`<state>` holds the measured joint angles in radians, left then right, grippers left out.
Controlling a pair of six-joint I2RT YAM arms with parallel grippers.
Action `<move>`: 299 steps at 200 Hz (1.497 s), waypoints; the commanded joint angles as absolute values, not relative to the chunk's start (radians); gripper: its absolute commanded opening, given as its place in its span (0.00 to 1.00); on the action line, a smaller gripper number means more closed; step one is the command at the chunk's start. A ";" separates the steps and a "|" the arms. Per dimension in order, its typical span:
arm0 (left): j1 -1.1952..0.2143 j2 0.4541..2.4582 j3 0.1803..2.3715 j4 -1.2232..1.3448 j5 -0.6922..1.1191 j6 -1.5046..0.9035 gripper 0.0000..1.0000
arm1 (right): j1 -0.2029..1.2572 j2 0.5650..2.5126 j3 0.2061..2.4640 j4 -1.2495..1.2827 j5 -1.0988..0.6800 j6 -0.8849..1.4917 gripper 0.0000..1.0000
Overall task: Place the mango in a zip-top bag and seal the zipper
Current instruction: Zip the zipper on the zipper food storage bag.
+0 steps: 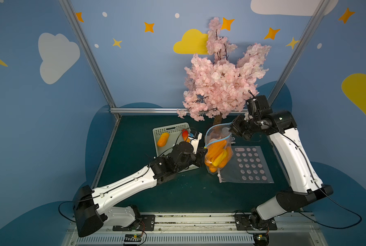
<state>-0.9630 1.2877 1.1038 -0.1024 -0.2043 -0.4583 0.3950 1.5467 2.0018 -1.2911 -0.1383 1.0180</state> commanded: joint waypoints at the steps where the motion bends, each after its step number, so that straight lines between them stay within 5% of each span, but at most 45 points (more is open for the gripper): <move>1: -0.951 1.312 1.148 -0.109 -0.194 -0.420 0.17 | 0.390 1.507 1.988 -1.263 -0.153 1.029 0.00; 21: -0.948 1.313 1.157 -0.114 -0.194 -0.402 0.03 | 0.385 1.498 1.969 -1.259 -0.160 1.025 0.00; 80: -0.921 1.303 1.220 -0.238 -0.071 -0.249 0.03 | 0.365 1.459 1.894 -1.174 -0.221 0.850 0.00; 107: -0.902 1.322 1.286 -0.361 0.022 -0.144 0.03 | 0.364 1.431 1.882 -1.146 -0.234 0.596 0.43; 134: -0.891 1.323 1.322 -0.416 0.093 -0.065 0.03 | 0.364 1.347 1.847 -1.085 -0.223 0.287 0.59; 173: -0.886 1.371 1.426 -0.535 0.100 0.051 0.03 | 0.476 1.209 1.710 -0.908 -0.354 -0.172 0.58; 199: -0.876 1.378 1.457 -0.554 0.081 0.095 0.03 | 0.517 1.072 1.489 -0.697 -0.452 -0.461 0.67; 299: -0.832 1.297 1.411 -0.535 0.123 0.135 0.03 | 0.534 1.335 1.620 -0.880 -0.534 -0.956 0.71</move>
